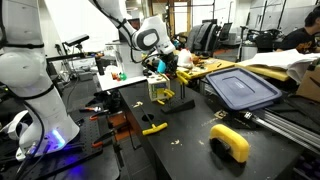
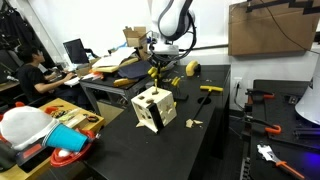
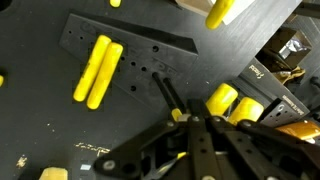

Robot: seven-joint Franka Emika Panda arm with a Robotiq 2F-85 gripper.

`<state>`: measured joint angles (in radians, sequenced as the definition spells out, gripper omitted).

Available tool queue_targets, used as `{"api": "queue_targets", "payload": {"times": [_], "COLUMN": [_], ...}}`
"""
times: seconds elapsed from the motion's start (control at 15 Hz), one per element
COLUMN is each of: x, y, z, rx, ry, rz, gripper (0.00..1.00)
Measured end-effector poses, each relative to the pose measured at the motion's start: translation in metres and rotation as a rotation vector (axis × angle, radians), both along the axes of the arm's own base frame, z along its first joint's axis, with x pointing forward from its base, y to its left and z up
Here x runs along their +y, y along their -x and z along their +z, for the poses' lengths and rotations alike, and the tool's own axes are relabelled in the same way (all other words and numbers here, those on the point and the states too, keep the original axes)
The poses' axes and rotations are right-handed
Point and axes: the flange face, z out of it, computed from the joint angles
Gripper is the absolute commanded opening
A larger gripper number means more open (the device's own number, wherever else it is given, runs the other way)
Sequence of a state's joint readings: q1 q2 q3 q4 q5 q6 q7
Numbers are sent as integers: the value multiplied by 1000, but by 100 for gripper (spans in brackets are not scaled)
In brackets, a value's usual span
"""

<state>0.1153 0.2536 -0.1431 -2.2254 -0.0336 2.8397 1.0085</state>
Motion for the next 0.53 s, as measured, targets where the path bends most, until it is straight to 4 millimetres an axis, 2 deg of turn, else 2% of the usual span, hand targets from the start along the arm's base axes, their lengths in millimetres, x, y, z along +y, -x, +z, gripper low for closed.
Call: {"api": "queue_targets", "payload": {"times": [0.53], "x": [-10], "y": [10], "z": [-10], "rx": [60], "ry": [30], "rz": [-39], "gripper": [0]}}
